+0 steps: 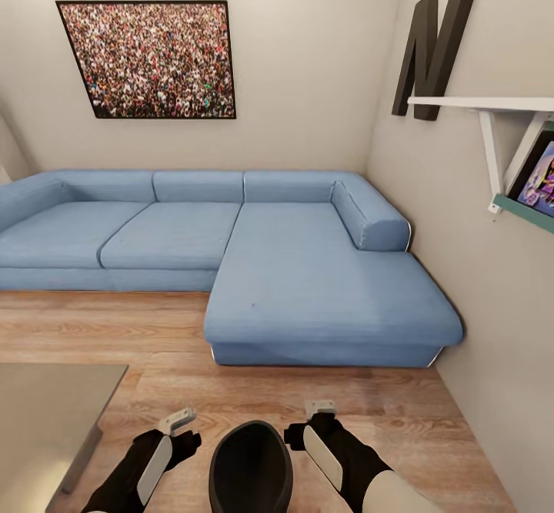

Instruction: Place each of the two pumpkins and all three candles from the living room inside a cabinet in the living room (use any cabinet), then make sure every cabinet is closed, and position the cauldron so it is next to a table in the living room.

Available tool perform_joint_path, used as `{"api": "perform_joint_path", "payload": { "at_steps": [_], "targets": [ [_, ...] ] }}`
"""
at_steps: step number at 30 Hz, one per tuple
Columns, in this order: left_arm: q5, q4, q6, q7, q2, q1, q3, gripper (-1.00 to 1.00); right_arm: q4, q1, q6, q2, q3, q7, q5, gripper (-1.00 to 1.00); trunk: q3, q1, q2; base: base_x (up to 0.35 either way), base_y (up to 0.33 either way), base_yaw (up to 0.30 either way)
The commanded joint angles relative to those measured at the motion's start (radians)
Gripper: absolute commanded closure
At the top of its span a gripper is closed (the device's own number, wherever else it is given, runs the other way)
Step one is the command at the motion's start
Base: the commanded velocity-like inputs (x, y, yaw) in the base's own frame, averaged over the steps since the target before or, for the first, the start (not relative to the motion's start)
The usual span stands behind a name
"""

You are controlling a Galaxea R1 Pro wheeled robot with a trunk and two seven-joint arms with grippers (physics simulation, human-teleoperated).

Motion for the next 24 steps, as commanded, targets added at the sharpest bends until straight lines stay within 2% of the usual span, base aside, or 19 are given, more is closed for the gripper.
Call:
{"api": "perform_joint_path", "payload": {
  "at_steps": [1,4,8,11,24],
  "targets": [
    [0.000,0.001,-0.001,0.000,-0.001,0.000,0.000,-1.00,0.000,0.000,0.000,0.000,0.000,0.001,0.000,-1.00,-0.003,0.004,-0.007,0.000,0.000,0.000],
    [0.000,0.001,-0.001,0.000,-0.003,0.000,-0.004,-1.00,0.000,0.000,-0.011,0.000,0.000,0.002,0.000,-1.00,-0.013,0.015,-0.028,0.000,0.000,0.000],
    [0.000,0.002,-0.004,0.000,-0.002,0.000,-0.058,-1.00,0.009,0.000,-0.047,0.000,0.001,0.004,-0.001,-1.00,-0.025,0.031,-0.056,0.000,0.000,0.000],
    [0.001,0.002,-0.009,0.000,-0.003,0.000,-0.080,-1.00,0.019,0.000,-0.058,0.000,0.001,0.006,0.000,-1.00,-0.035,0.042,-0.077,0.000,0.000,0.000],
    [0.001,0.002,-0.012,0.000,-0.003,0.000,-0.089,-1.00,0.025,0.000,-0.063,0.000,0.002,0.008,0.001,-1.00,-0.075,0.092,-0.168,0.000,0.000,0.000]
  ]
}}
